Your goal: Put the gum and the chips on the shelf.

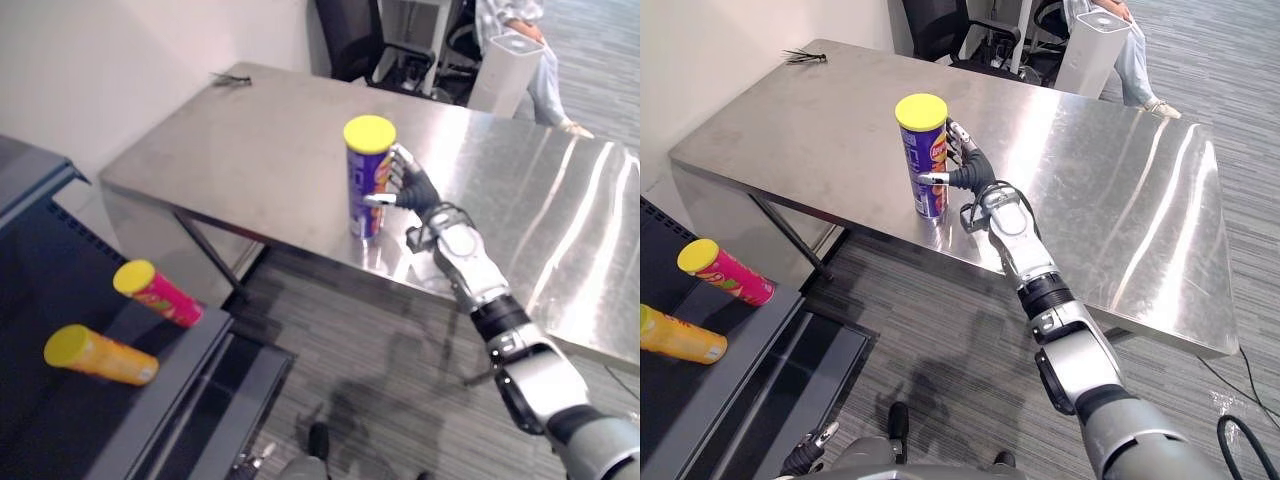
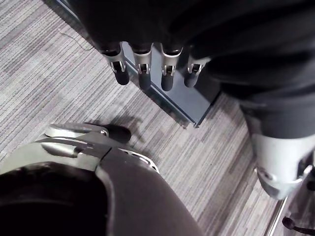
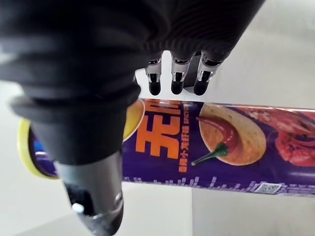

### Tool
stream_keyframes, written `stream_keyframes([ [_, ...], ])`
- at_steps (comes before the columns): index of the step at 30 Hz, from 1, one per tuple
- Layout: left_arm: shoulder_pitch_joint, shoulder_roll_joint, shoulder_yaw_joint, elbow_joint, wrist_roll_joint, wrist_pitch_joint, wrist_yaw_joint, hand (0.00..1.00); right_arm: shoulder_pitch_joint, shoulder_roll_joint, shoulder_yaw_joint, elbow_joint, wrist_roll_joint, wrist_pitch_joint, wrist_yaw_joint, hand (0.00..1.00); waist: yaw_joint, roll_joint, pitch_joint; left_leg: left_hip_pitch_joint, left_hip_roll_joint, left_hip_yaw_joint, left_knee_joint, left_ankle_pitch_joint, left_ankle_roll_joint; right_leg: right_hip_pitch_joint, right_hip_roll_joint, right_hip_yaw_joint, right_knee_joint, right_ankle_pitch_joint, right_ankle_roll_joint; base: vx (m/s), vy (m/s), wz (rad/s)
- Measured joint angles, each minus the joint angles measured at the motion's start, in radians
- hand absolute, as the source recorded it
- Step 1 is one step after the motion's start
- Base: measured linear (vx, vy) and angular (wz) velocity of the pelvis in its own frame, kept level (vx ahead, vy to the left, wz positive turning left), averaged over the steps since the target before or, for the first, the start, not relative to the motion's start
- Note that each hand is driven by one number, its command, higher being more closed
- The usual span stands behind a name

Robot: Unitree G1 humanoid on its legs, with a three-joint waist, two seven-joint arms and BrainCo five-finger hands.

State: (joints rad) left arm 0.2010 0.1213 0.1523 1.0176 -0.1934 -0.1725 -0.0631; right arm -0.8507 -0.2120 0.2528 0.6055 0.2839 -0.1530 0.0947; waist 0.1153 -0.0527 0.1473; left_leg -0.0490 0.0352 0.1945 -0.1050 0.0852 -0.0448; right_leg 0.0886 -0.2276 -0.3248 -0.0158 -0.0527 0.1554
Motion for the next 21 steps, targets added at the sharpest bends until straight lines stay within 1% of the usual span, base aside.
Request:
stream_keyframes([
  [1,0.000,0.000,-0.001,0.000,0.000,0.000,0.000,0.00,-0.004,0.000,0.000,0.000,0.000,0.000,0.000,0.00,0.000,0.001,0.003,-0.001,-0.001,-0.006,0.000,-0.006,-0.008,0.001,0.000,-0.002,0.000,0.000,0.000,-0.07,0.016,0.03],
  [6,-0.008,0.000,0.000,-0.002,-0.001,0.000,0.000,0.00,-0.026,0.001,0.000,0.000,0.000,0.000,0.000,0.00,0.003,-0.001,0.032,-0.006,-0.003,-0.012,0.000,-0.004,-0.010,0.001,0.000,-0.007,-0.007,-0.005,-0.004,-0.03,0.009,0.02],
  [9,-0.010,0.000,0.000,-0.003,-0.001,0.000,0.000,0.00,-0.027,0.001,0.000,0.001,0.000,0.002,0.001,0.00,0.011,-0.003,0.033,-0.014,-0.006,-0.015,0.000,-0.003,-0.008,0.001,0.000,-0.010,-0.015,-0.004,-0.003,0.04,0.007,0.05],
  [10,-0.012,0.000,0.001,-0.005,-0.001,0.000,0.000,0.00,-0.030,0.001,0.000,0.004,0.000,0.002,0.001,1.00,0.018,-0.004,0.034,-0.017,-0.007,-0.016,0.000,0.003,0.000,-0.001,0.000,-0.011,-0.017,-0.004,-0.003,0.07,0.001,0.03],
  [12,-0.012,0.000,0.001,-0.011,-0.001,0.000,0.001,0.00,-0.031,0.002,0.000,0.011,0.000,0.002,0.001,1.00,0.026,-0.004,0.034,-0.016,-0.007,-0.016,0.001,0.004,0.001,0.001,0.000,-0.015,-0.017,-0.003,-0.003,0.08,-0.006,0.06],
  [14,-0.010,0.000,0.001,-0.017,-0.001,0.000,0.002,0.00,-0.050,0.015,0.000,0.044,0.000,0.008,0.001,1.00,0.026,-0.005,0.035,-0.016,-0.006,-0.017,0.005,0.005,0.000,0.004,0.000,-0.023,-0.016,-0.002,-0.002,0.09,-0.009,0.09],
  [19,-0.008,-0.001,0.001,-0.023,-0.001,0.000,0.003,0.00,-0.063,0.034,0.003,0.048,0.000,0.012,0.003,1.00,0.027,-0.007,0.035,-0.014,-0.002,-0.018,0.007,0.008,-0.003,0.004,0.001,-0.026,-0.003,-0.002,-0.002,0.05,-0.006,0.03],
  [21,-0.008,-0.001,0.000,-0.023,-0.001,0.000,0.003,0.00,-0.063,0.034,0.003,0.051,-0.002,0.013,0.003,1.00,0.027,-0.007,0.036,-0.012,0.007,-0.020,0.007,0.009,-0.006,0.003,0.004,-0.031,0.008,-0.001,-0.002,0.01,-0.010,0.05],
])
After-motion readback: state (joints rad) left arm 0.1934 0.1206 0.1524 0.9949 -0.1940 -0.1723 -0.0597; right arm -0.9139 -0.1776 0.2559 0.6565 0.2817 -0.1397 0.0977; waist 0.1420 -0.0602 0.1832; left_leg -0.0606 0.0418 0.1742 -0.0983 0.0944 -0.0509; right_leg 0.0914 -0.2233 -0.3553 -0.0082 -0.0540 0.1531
